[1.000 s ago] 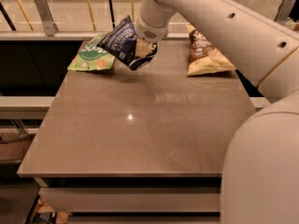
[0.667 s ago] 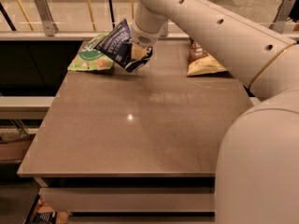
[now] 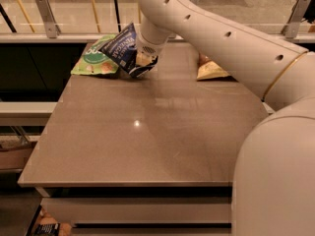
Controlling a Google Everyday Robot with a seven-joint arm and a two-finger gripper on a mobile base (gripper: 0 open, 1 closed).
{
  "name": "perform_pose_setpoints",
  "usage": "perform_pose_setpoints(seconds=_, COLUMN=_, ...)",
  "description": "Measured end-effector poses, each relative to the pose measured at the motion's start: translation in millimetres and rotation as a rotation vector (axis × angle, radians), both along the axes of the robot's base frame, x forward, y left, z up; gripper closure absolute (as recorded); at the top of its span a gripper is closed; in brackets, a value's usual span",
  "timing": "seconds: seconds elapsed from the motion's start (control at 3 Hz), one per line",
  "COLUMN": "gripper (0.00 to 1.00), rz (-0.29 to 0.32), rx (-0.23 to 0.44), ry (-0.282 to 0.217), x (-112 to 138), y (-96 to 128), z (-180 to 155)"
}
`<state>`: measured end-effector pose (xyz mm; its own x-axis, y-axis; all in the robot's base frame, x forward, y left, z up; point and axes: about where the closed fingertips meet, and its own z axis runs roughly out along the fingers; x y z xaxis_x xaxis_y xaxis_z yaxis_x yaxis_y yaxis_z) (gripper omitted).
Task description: Move blue chip bag near green rice chip bag
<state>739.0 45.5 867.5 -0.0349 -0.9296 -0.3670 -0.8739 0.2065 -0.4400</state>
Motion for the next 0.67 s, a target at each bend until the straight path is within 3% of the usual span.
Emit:
perform_pose_setpoints(seconds=0.33, gripper=1.0, rz=-0.09, rx=0.101, ry=-0.014, x=-5.1, y=-27.1, z=-4.5)
perform_pose_setpoints(seconds=0.67, gripper=0.82, rz=-0.104, rx=0.109, ry=-0.025, x=-1.8, y=-35.4, z=-5.5)
